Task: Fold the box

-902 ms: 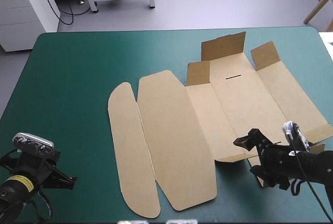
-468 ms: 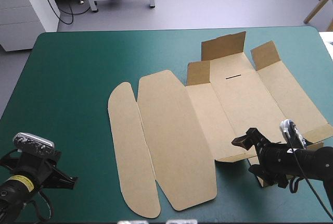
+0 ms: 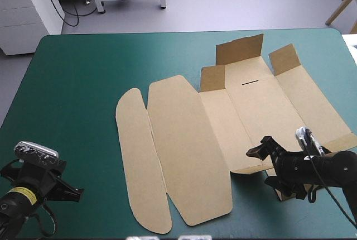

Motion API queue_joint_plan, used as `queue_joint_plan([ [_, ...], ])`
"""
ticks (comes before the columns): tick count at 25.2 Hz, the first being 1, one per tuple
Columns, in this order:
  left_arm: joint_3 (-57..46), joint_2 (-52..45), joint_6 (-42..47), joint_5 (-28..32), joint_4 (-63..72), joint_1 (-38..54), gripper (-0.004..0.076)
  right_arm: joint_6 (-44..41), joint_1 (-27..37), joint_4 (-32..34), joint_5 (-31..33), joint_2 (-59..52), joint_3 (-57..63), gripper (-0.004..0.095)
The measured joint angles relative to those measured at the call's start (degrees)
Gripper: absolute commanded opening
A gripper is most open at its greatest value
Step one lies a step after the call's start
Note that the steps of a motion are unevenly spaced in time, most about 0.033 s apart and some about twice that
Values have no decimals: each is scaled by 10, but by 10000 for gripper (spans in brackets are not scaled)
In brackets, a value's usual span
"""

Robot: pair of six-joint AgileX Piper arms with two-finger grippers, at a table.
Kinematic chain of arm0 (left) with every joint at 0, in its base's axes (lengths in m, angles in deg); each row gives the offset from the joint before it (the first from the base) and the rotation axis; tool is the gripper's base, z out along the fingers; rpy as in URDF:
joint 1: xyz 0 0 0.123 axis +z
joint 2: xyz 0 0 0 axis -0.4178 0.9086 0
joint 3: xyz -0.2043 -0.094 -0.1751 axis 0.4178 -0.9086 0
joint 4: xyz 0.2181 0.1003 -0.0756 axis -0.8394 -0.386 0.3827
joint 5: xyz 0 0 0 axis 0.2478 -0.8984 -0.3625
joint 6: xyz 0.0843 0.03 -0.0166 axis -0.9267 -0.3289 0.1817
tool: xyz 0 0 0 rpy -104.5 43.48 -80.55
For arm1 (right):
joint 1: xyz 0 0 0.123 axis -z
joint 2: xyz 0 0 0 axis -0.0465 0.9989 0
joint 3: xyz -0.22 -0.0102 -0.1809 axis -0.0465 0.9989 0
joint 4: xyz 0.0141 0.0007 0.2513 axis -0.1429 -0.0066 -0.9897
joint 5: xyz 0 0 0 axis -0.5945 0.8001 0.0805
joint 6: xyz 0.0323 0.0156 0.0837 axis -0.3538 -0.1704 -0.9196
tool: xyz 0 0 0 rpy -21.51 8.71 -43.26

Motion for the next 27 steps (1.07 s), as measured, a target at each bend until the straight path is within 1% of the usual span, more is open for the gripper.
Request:
queue_joint_plan([
  [2, 0, 0, 0, 0, 0, 0, -10, 3, -12, 0, -6, 12, 0, 718],
  [6, 0, 0, 0, 0, 0, 0, -10, 5, -47, -2, -32, 41, 0, 595],
  [9, 0, 0, 0, 0, 2, 0, -10, 6, -71, -11, -52, 64, 0, 459],
  [11, 0, 0, 0, 0, 2, 0, -10, 7, -82, -17, -65, 74, 0, 352],
  [12, 0, 0, 0, -1, 2, 0, -10, 7, -87, -19, -70, 79, 0, 243],
  [13, 0, 0, 0, -4, 2, 0, -10, 10, -90, -20, -75, 84, 0, 191],
  [14, 0, 0, 0, -6, 2, 0, -10, 13, -91, -20, -77, 86, 0, 99],
  [16, 0, 0, 0, -11, 2, 0, -10, 19, -92, -20, -76, 87, 0, 3],
  [17, 0, 0, 0, -11, 2, 0, -10, 20, -92, -21, -78, 87, 0, -19],
  [20, 0, 0, 0, -13, 2, 0, -10, 24, -92, -23, -88, 87, 0, -17],
  [27, 0, 0, 0, -13, 2, 0, -10, 32, -92, -25, -80, 87, 0, -18],
])
